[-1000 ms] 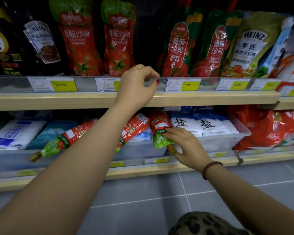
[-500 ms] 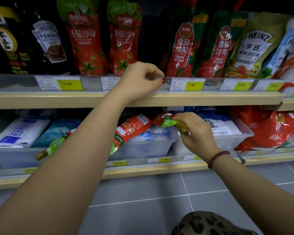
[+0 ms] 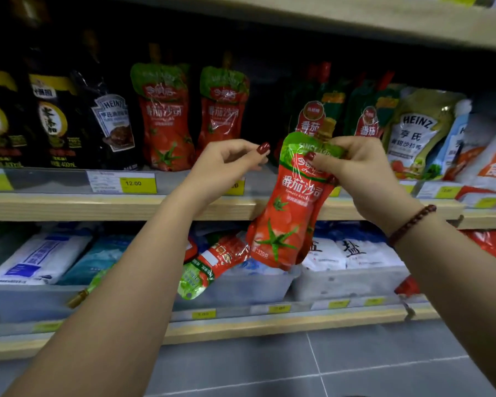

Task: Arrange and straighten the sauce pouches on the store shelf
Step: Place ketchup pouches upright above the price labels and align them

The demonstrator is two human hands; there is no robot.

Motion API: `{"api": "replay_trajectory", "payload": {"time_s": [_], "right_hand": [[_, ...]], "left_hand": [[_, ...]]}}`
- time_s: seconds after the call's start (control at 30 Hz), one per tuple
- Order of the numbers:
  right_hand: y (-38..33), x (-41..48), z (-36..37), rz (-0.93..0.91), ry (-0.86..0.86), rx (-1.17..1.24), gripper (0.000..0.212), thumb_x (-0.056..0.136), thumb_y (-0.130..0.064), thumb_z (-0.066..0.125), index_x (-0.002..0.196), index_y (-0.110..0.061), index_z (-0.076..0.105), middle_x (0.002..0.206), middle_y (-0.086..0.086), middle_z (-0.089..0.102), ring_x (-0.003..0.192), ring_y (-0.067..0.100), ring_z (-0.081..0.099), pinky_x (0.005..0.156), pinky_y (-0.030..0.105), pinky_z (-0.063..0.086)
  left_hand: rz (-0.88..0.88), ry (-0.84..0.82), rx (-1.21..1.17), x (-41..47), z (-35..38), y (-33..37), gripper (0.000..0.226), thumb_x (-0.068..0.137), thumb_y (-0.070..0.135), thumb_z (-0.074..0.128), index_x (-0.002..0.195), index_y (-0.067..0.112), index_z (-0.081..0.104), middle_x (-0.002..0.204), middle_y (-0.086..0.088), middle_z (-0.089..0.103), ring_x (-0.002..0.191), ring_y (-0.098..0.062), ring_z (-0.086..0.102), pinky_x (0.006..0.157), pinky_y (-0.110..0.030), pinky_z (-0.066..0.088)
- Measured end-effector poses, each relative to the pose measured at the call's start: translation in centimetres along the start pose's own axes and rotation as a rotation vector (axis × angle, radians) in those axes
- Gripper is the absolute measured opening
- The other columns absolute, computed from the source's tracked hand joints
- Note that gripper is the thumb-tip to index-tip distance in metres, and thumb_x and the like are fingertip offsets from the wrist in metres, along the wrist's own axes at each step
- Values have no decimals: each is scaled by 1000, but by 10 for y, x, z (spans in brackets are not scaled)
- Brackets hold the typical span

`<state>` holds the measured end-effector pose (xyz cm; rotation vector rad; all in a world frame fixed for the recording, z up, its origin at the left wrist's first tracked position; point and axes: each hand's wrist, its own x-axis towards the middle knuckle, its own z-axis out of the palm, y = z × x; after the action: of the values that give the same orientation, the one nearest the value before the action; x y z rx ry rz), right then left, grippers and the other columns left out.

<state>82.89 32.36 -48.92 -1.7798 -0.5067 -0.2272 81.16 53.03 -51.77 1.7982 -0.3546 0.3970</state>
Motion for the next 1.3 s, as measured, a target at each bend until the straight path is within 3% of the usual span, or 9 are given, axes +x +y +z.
{"api": "replay_trajectory", "payload": {"time_s": [0.17, 0.4, 0.6, 0.73, 0.83, 0.97, 1.03, 1.1, 1.3], "right_hand": [[-32, 24, 11, 41, 80, 239, 3, 78, -6, 67, 80, -8, 66, 63, -1, 72, 59, 13, 68, 48, 21, 50], [-53, 41, 48, 62, 172, 479, 14, 75, -4, 70, 68, -10, 60, 56, 1, 69, 54, 15, 68, 47, 24, 51], [-34, 45, 68, -70, 211, 376, 4, 78, -19, 72, 76, -17, 69, 78, 3, 74, 75, 19, 71, 64, 33, 58], [-14, 53, 60, -4, 145, 406, 29, 91, -44, 49, 95, -21, 65, 89, -2, 73, 83, 10, 69, 69, 25, 56], [3, 55, 52, 5, 180, 208, 22, 94, -37, 44, 90, -28, 64, 93, -1, 71, 79, 3, 66, 69, 18, 52], [26, 47, 61, -81, -110, -105, 8, 84, -29, 63, 83, -24, 69, 83, -2, 70, 79, 6, 64, 68, 18, 52], [34, 48, 65, -69, -248, -372, 11, 80, -38, 64, 86, -30, 69, 83, -11, 70, 83, 7, 64, 72, 27, 52], [37, 50, 66, -89, -267, -610, 9, 74, -50, 62, 77, -42, 66, 75, -22, 66, 78, -1, 60, 65, 27, 48], [41, 48, 71, -127, -184, -668, 8, 68, -61, 64, 72, -54, 62, 65, -38, 59, 67, -11, 56, 54, 18, 36]], "left_hand": [[13, -126, -114, -5, -12, 13, 43, 63, 35, 72, 103, 18, 69, 97, 4, 72, 91, -6, 67, 73, -17, 53], [-85, -129, -206, -4, -17, 5, 53, 55, 30, 83, 105, 24, 65, 100, 1, 74, 92, -16, 70, 74, -31, 57], [-108, -42, -269, -3, -20, -4, 44, 57, 21, 87, 97, 24, 69, 97, -2, 75, 89, -20, 71, 69, -28, 57], [-161, 67, -287, -2, -25, -9, 46, 56, 24, 86, 98, 21, 68, 96, -1, 75, 88, -21, 71, 72, -33, 58], [-198, 173, -320, -2, -32, -14, 44, 60, 20, 84, 100, 18, 67, 95, -2, 75, 87, -21, 71, 68, -32, 58], [-207, 233, -370, 3, -41, -13, 45, 61, 16, 81, 102, 18, 65, 94, -2, 75, 86, -21, 72, 64, -30, 57], [-207, 235, -391, 9, -46, -9, 53, 55, 21, 81, 104, 16, 64, 94, -4, 75, 86, -22, 72, 64, -29, 57], [-213, 239, -382, 16, -52, -5, 57, 53, 22, 82, 106, 15, 63, 95, -5, 75, 87, -24, 71, 68, -34, 57], [-221, 270, -242, 41, -69, -3, 51, 66, 5, 78, 111, 15, 58, 100, -7, 73, 86, -23, 71, 75, -40, 57]]}}
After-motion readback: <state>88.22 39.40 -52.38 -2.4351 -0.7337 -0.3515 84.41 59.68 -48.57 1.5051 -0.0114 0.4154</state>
